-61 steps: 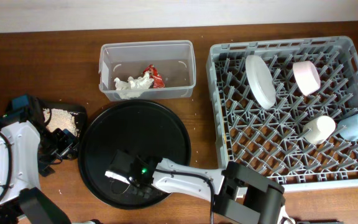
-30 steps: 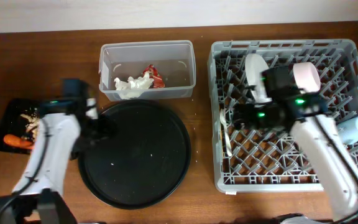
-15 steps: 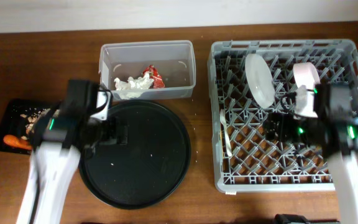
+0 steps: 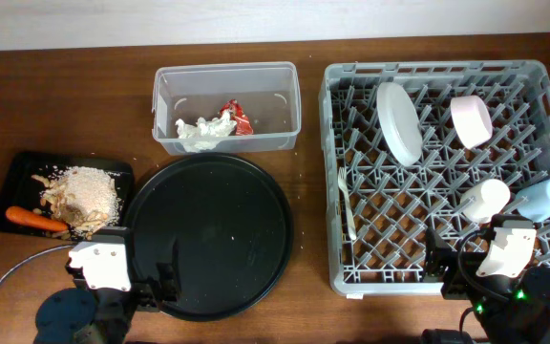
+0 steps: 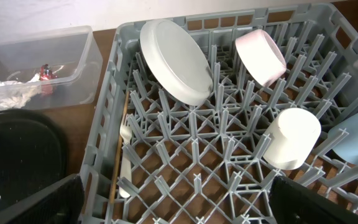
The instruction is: Sort waste into correct bins and load items into the dishwasher rack
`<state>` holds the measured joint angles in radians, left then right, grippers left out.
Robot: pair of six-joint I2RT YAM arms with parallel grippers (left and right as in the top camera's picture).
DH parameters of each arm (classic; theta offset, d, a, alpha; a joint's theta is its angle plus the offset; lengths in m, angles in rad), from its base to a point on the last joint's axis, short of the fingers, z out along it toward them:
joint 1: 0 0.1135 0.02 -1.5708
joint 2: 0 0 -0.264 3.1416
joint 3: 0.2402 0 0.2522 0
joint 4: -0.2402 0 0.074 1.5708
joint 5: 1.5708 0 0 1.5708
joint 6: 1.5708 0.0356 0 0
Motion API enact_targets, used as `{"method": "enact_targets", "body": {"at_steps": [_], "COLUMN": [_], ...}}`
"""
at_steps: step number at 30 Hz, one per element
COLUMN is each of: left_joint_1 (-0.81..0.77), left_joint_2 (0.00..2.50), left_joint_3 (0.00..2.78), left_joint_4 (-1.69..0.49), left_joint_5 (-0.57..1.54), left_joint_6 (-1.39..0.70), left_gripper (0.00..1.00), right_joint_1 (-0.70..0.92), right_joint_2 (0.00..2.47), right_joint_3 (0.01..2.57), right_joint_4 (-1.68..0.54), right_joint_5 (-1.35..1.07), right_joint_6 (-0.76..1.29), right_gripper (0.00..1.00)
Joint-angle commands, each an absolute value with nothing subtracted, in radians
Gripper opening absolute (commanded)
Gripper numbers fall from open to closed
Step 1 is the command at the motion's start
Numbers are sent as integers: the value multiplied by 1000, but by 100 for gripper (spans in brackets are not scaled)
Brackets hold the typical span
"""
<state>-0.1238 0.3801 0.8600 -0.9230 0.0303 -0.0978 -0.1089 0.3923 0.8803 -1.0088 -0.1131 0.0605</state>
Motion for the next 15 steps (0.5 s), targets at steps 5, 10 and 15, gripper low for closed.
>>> {"method": "enact_targets", "body": {"at_steps": [5,10,15], "left_joint_1": [-121,-121,-121], "left_joint_2": [377,377,377], "left_joint_3": [851,851,851], "left_joint_4": [-921,-921,-921], "left_joint_5": [38,38,38], "left_joint_6": [-107,-107,-107], "left_gripper": [99,99,99], "right_joint_1": [-112,-36,-5], "right_joint_2": [349,49,4], "right_joint_3": [867,535,228], "right_joint_4": [-1009,-662,-167], "right_joint_5": [-73,-83,-82], "right_joint_6": [67,68,67], "right_gripper": [98,98,98]}}
